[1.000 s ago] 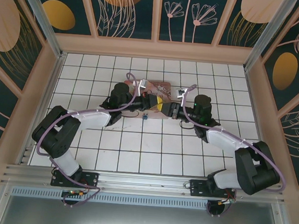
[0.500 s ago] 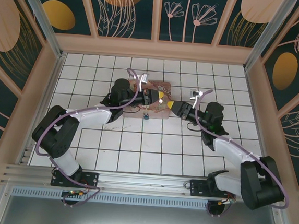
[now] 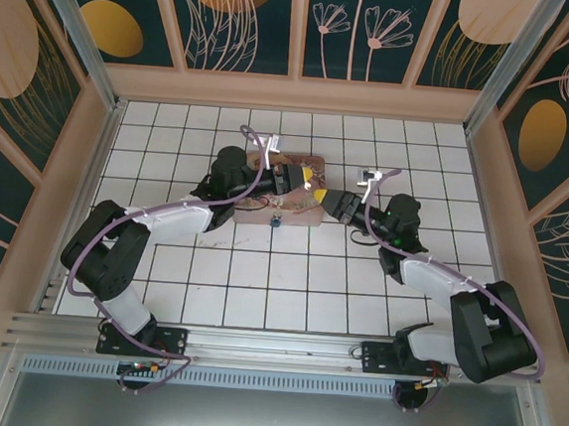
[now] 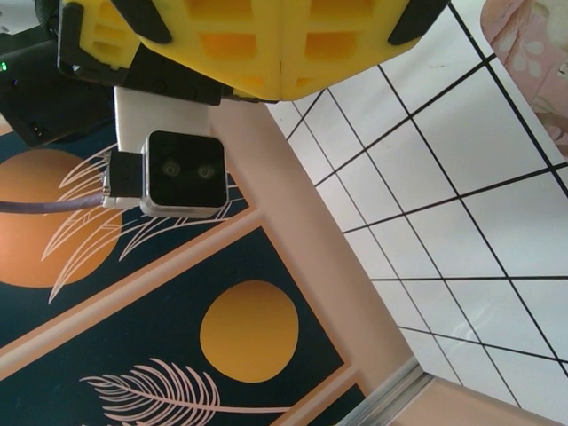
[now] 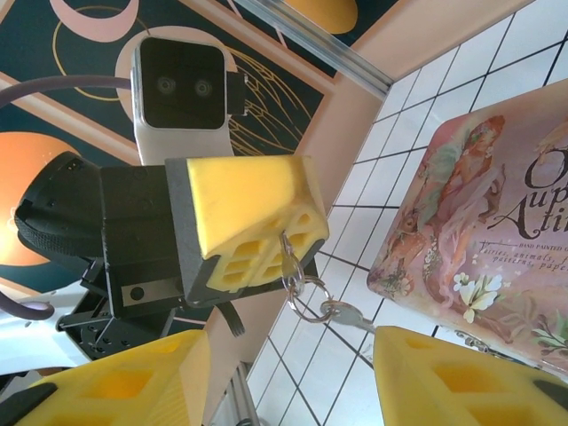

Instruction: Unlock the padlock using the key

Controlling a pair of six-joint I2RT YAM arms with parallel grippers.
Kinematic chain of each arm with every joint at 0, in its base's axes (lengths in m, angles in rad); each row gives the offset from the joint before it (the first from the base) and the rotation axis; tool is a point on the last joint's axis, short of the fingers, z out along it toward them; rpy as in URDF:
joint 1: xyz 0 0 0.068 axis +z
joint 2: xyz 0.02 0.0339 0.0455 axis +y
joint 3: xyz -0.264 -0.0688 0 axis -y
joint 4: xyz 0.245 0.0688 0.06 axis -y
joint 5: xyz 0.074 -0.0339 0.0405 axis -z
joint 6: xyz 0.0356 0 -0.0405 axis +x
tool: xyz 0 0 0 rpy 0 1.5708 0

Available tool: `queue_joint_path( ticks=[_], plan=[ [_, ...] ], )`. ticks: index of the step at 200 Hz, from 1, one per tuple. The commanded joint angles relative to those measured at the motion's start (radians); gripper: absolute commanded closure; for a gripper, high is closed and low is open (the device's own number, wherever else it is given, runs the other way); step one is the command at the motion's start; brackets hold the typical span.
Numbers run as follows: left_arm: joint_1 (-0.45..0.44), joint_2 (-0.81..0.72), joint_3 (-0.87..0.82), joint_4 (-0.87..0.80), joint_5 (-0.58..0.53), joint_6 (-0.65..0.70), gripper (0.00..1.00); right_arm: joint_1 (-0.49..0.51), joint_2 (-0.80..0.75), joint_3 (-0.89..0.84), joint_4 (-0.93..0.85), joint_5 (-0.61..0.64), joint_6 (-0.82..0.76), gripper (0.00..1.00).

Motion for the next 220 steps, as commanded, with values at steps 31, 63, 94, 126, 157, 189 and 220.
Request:
queue_joint_path(
  ticks=[31,63,94,126,157,189,220],
  plan=[
    [-0.007,0.002,-0.007,0.065,0.005,-0.026,1.0,0.036,0.061,0.075,0.082,0.015,-0.014,0.49],
    [-0.008,0.0,-0.021,0.076,0.004,-0.032,1.0,0.047,0.09,0.103,0.079,0.015,-0.013,0.53],
    [-0.007,-0.001,-0.024,0.078,0.001,-0.032,1.0,0.055,0.109,0.109,0.079,0.012,-0.013,0.62],
    [-0.007,0.001,-0.024,0.079,0.003,-0.034,1.0,0.06,0.112,0.101,0.072,0.02,-0.02,0.79],
    [-0.007,0.004,-0.021,0.079,0.003,-0.041,1.0,0.063,0.112,0.114,0.034,0.025,-0.039,1.0],
    [-0.008,-0.015,0.0,-0.014,-0.034,-0.045,0.76,0.094,0.062,0.167,-0.205,0.112,-0.18,1.0],
    [-0.007,-0.076,0.026,-0.206,-0.133,-0.025,0.44,0.179,0.018,0.272,-0.577,0.36,-0.428,1.0]
  ],
)
